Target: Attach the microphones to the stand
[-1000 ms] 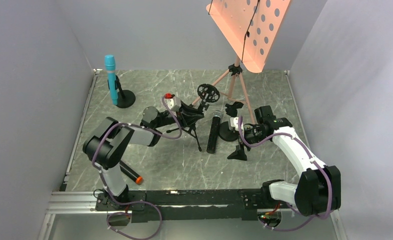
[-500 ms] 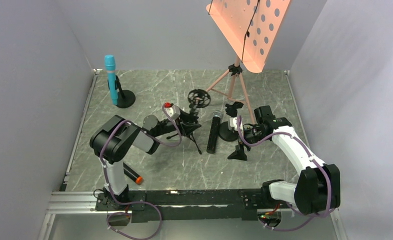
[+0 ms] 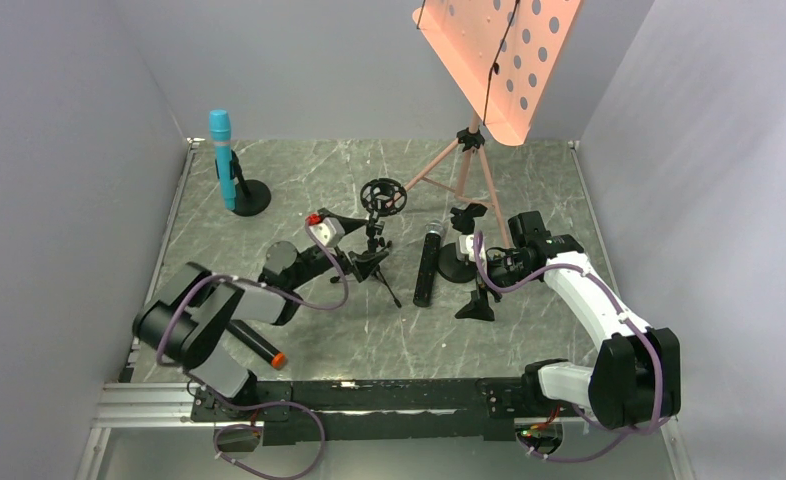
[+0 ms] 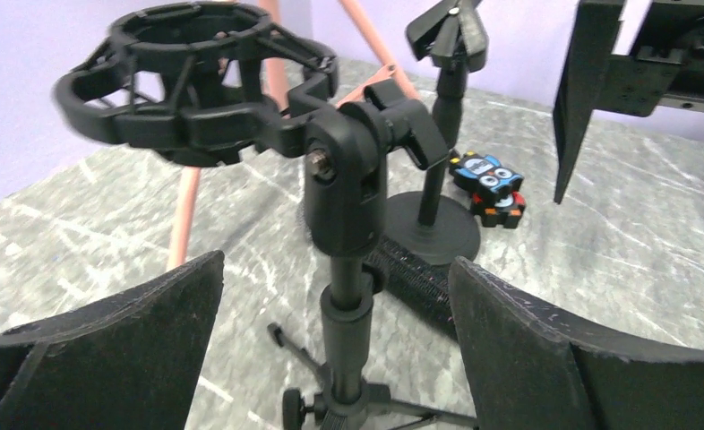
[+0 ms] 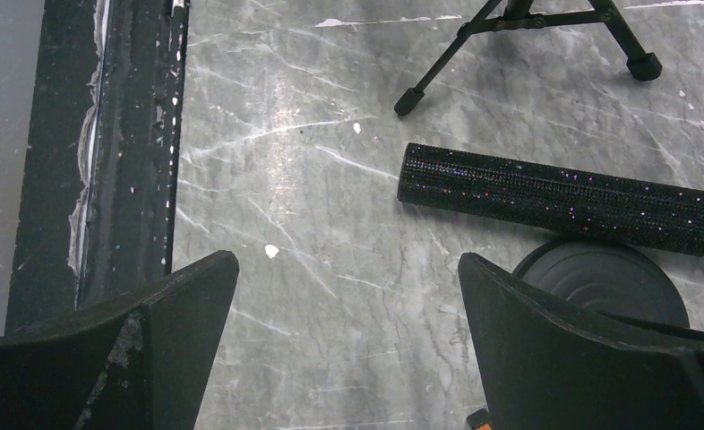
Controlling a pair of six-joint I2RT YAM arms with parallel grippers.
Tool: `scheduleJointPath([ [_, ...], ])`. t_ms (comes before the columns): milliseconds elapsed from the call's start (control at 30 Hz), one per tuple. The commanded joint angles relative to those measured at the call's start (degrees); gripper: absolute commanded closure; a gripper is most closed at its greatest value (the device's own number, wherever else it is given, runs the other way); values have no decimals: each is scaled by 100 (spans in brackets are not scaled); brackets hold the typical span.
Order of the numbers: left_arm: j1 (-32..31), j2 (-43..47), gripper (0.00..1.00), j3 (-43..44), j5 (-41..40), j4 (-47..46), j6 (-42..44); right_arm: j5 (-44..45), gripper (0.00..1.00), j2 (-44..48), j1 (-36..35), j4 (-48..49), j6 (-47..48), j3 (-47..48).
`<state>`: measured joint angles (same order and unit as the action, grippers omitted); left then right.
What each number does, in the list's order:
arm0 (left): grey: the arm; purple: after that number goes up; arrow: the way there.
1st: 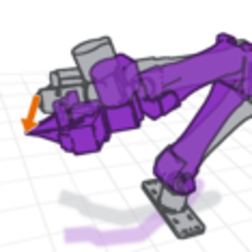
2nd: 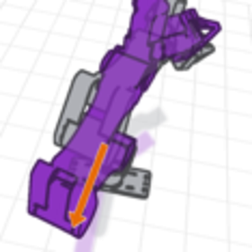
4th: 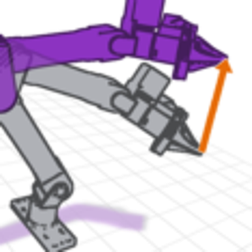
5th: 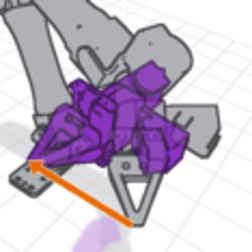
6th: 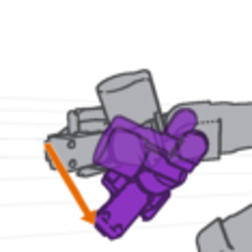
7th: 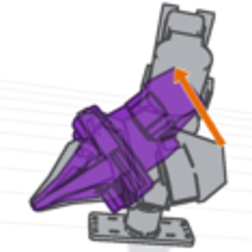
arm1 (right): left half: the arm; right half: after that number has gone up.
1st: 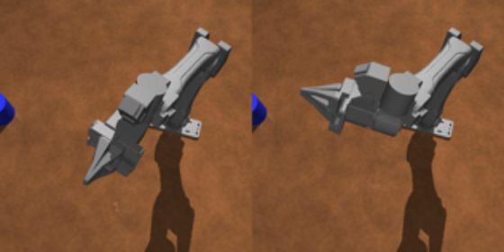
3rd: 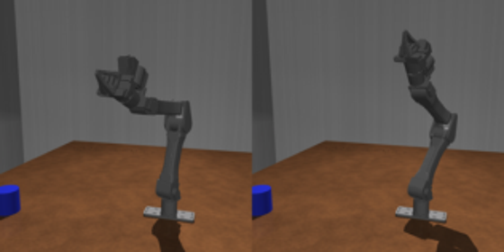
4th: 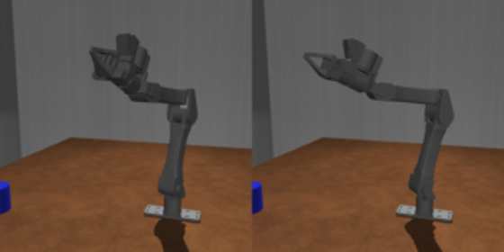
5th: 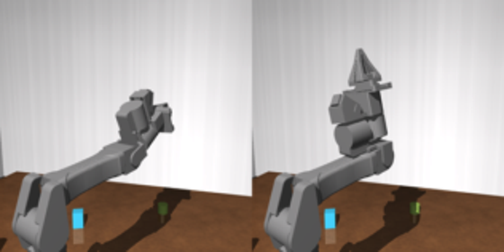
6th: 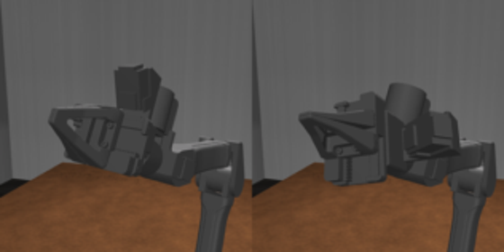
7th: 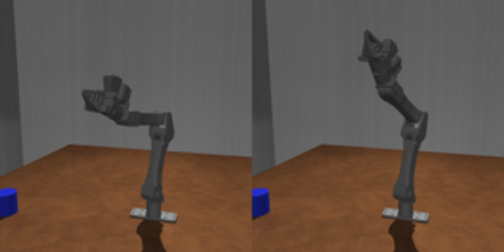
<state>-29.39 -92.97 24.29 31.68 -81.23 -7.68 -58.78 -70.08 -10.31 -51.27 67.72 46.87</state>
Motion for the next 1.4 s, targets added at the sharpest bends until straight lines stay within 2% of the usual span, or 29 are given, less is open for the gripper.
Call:
scheduleJointPath([
  [0,25,861,1,-204,-858,1411,463,-74,0,64,24,38,171,164],
  [233,23,2464,1,-802,-1757,2895,458,-30,0,135,20,90,149,138],
  [400,25,3723,1,-324,-2249,5492,33,-10,0,144,22,92,129,147],
  [567,28,4665,1,-3,-3137,7294,-896,-232,0,209,21,5,135,215],
  [733,30,4969,1,191,-3607,8417,-1697,-256,0,191,24,9,143,204],
  [967,23,4632,1,983,-4063,10128,-2472,-226,0,205,25,79,78,182],
  [1100,-151,4490,1,1059,-3842,10404,-2726,-384,0,158,23,374,-447,207],
  [1167,-281,4508,3,937,-3375,10159,-2437,-816,0,96,20,552,-1028,248],
  [1267,-578,4728,2,660,-2328,9549,-1838,-1614,0,-241,-8,149,-1177,496],
  [1333,-888,5020,2,491,-2165,9228,-1753,-1599,0,-441,-27,130,-1498,635],
  [1367,-1055,5124,2,436,-2231,9165,-1753,-1426,0,-490,-40,407,-2008,636],
])
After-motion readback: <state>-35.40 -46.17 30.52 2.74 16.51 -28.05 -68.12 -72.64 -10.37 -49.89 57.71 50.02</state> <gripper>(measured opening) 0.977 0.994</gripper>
